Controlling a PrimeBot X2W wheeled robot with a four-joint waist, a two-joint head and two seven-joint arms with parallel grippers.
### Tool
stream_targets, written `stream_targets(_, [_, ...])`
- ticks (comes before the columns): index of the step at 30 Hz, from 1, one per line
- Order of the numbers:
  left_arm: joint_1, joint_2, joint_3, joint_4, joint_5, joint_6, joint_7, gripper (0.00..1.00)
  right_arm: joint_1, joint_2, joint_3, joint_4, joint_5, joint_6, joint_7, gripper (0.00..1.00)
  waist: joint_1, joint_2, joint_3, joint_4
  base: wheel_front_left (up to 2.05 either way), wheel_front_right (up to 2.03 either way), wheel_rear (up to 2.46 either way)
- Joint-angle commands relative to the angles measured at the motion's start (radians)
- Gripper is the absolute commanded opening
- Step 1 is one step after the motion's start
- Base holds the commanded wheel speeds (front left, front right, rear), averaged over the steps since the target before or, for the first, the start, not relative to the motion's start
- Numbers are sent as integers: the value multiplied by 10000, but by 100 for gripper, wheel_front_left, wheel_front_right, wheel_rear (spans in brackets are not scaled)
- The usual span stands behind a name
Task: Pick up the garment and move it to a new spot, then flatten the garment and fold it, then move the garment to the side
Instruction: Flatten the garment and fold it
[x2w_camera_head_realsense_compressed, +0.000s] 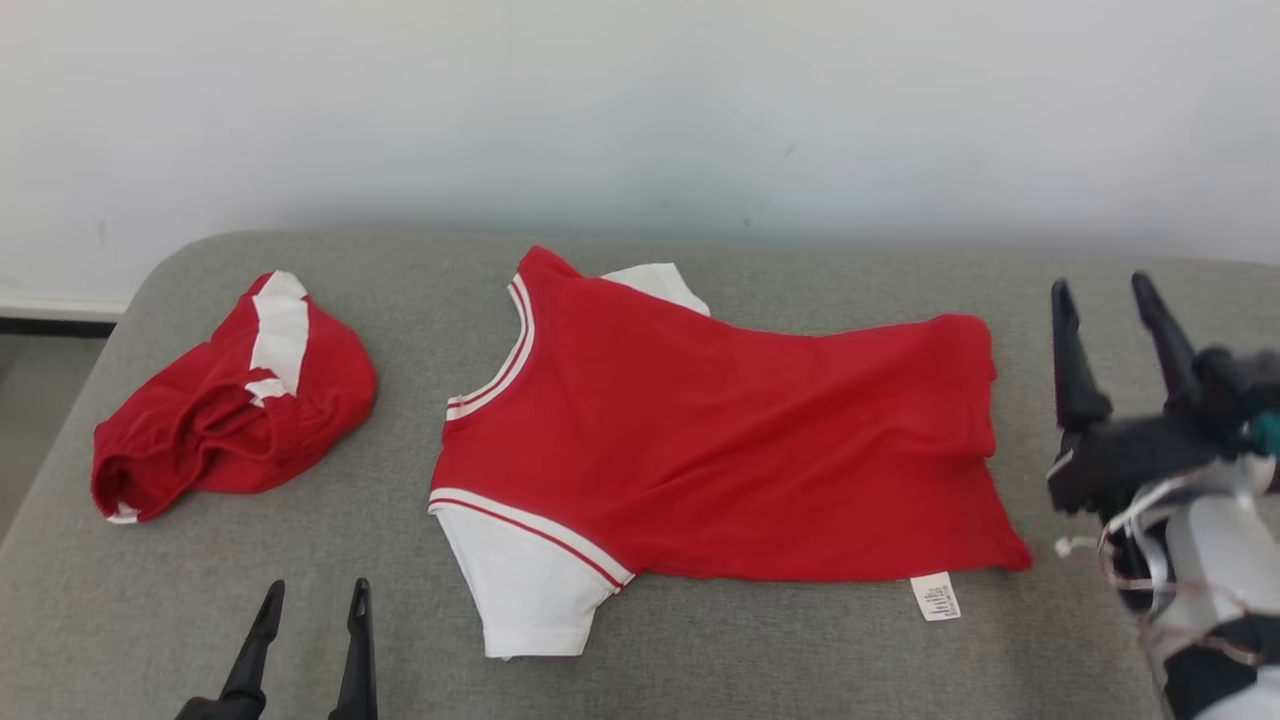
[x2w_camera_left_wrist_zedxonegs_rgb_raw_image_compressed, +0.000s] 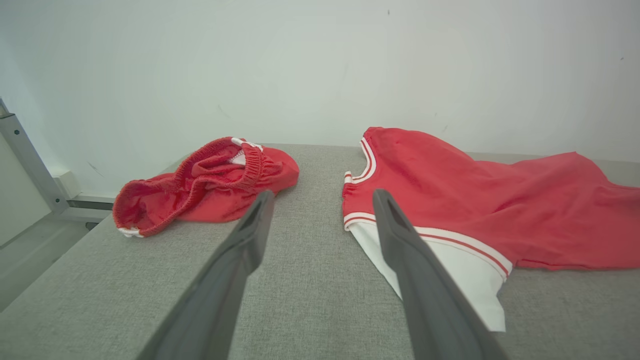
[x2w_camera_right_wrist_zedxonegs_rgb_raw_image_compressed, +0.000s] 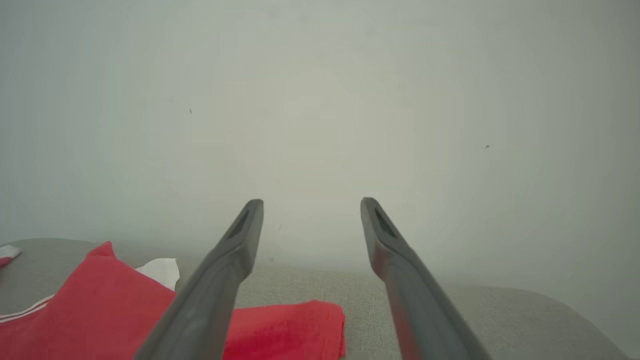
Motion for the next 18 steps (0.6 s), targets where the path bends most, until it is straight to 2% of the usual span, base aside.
stream_targets(1, [122,47,57,-57,42,17,-33,100,396,109,-69,-315,14,-23,-15,100,1,0,-178,-197,0,0,0])
stream_targets(11, [280,71,212,-136,133,14,-33,100,3685,1377,-1117,-3121,-199,-23,-16,100,1,0,-326,-362,0,0,0])
stream_targets(18, [370,14,196,-155,183,13,-33,100,5389,2467,-1597,-4458,-523,-23,-15,100,1,0,-285,-348,0,0,0])
